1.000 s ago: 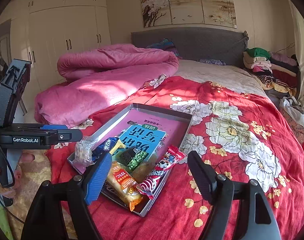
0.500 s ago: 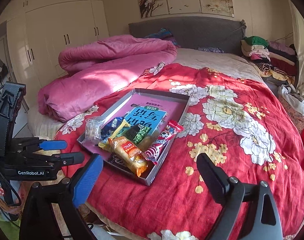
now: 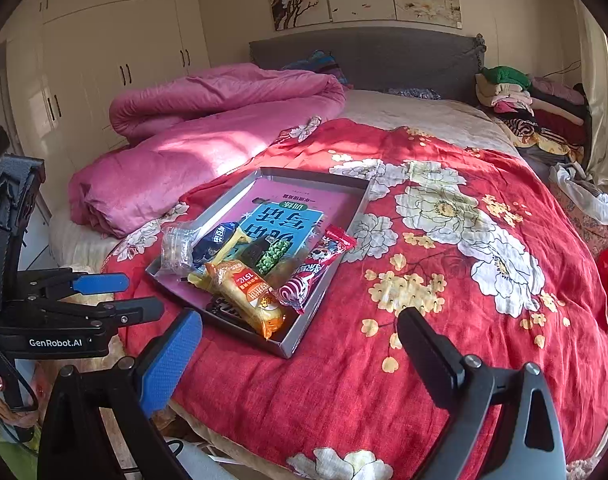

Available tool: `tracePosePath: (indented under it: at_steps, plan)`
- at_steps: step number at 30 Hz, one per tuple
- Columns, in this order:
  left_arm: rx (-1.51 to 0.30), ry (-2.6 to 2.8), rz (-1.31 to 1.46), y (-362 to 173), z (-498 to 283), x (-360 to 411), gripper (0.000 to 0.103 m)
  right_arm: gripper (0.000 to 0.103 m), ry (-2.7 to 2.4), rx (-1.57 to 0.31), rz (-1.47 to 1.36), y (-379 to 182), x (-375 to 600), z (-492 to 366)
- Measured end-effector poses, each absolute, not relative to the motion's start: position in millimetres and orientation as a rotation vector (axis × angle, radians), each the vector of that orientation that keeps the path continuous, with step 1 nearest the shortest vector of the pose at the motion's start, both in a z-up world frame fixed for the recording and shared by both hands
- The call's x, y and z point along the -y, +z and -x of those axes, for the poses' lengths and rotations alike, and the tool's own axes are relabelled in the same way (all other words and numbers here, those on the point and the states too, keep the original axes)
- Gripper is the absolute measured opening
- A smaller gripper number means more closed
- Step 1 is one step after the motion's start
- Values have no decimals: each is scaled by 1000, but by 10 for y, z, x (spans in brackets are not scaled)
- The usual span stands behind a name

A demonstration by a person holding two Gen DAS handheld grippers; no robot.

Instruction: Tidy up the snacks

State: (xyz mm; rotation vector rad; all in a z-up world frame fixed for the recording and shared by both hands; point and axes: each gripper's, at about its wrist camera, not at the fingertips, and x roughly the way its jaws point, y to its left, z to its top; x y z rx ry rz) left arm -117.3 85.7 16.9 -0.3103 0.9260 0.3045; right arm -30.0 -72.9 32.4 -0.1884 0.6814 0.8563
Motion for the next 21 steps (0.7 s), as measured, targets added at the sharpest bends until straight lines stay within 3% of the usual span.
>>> tracePosePath:
  at_steps: [21]
  plan:
    - [-922,305,306,186,1171,-866,71,99,857,-684,192,312,730,300]
